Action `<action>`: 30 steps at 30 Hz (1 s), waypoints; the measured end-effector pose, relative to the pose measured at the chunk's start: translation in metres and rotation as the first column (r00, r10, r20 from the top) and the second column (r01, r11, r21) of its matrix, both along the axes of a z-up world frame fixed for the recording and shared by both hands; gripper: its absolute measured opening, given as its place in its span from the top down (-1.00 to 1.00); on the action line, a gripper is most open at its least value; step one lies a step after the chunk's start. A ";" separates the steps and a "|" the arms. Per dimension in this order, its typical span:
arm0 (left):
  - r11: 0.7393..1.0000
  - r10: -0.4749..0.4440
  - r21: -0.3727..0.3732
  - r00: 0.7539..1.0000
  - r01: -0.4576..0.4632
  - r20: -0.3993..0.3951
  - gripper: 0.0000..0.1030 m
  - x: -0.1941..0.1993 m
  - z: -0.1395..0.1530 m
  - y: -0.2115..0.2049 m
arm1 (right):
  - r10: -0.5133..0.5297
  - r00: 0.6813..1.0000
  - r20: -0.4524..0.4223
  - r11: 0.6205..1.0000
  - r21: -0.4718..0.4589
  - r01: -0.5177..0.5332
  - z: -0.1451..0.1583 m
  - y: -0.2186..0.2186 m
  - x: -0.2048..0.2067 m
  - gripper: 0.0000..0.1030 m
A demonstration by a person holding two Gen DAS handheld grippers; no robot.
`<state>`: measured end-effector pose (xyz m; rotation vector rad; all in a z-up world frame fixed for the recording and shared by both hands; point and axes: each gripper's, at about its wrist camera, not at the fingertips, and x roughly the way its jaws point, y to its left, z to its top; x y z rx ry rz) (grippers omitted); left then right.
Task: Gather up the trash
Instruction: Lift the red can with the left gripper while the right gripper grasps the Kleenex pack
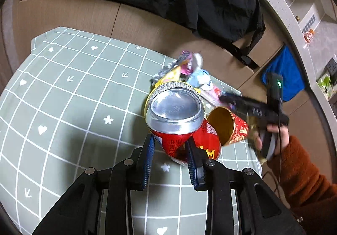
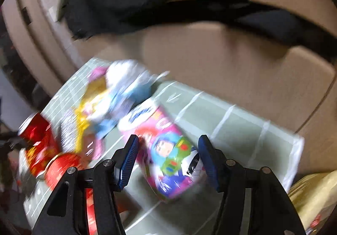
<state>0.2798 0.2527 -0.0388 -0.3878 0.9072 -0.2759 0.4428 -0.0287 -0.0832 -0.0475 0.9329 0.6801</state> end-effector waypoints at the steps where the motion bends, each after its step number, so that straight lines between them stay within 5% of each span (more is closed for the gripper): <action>1: 1.000 0.008 -0.009 1.000 -0.008 0.001 0.40 0.003 -0.001 0.000 | 0.036 0.999 -0.004 0.999 0.002 -0.036 -0.001 0.005 -0.008 -0.09; 6: 0.997 0.033 -0.064 0.999 -0.032 0.016 0.38 0.015 -0.008 -0.001 | 0.153 0.988 0.020 0.986 -0.067 -0.152 -0.001 0.029 -0.033 -0.09; 16: 0.996 0.017 -0.089 1.000 -0.018 -0.020 0.09 0.023 -0.021 -0.019 | 0.129 0.991 0.043 0.983 -0.140 -0.122 -0.007 0.056 -0.001 -0.11; 19: 0.997 0.013 -0.078 1.000 -0.015 -0.025 -0.03 0.024 -0.024 -0.026 | 0.164 0.984 0.073 0.964 -0.225 -0.144 -0.003 0.065 -0.010 0.17; 26: 0.996 0.029 -0.084 0.996 -0.037 -0.088 -0.05 0.023 -0.035 -0.033 | 0.007 0.997 0.073 0.999 -0.044 -0.004 0.030 0.015 -0.047 0.20; 30: 0.989 0.059 -0.127 0.990 -0.076 -0.130 0.15 0.023 -0.041 -0.033 | -0.050 0.993 0.108 0.999 0.023 0.048 0.049 -0.012 -0.078 0.20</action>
